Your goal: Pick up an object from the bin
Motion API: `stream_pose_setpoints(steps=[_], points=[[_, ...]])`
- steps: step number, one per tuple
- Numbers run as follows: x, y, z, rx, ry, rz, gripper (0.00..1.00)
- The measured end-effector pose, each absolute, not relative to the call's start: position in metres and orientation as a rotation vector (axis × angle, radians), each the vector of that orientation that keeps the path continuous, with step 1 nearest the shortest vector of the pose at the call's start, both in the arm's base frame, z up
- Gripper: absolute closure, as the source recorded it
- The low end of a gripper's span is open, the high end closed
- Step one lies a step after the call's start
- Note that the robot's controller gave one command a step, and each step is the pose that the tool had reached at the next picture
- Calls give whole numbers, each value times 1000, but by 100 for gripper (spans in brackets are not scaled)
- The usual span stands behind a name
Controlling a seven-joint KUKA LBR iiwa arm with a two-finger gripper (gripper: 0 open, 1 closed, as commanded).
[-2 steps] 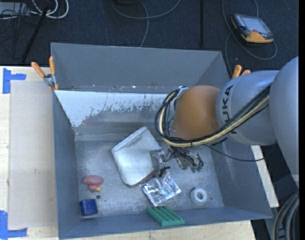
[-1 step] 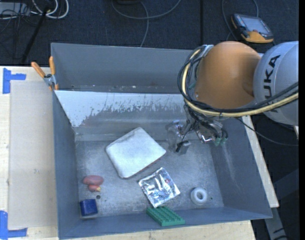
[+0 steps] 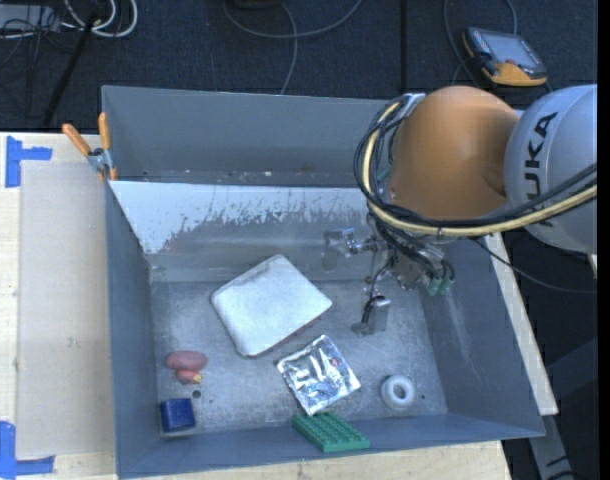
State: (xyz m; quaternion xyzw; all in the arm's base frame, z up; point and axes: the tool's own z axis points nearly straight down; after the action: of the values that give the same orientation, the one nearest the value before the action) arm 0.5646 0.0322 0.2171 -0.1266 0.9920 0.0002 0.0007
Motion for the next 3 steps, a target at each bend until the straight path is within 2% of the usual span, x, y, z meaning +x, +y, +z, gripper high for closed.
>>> stream_pose_setpoints(steps=[1,2,3], points=[[564,42,74,-814,3023,-3,0],[577,-36,70,-762,3045,-6,0],[486,-14,70,-1212,2892,-1,0]])
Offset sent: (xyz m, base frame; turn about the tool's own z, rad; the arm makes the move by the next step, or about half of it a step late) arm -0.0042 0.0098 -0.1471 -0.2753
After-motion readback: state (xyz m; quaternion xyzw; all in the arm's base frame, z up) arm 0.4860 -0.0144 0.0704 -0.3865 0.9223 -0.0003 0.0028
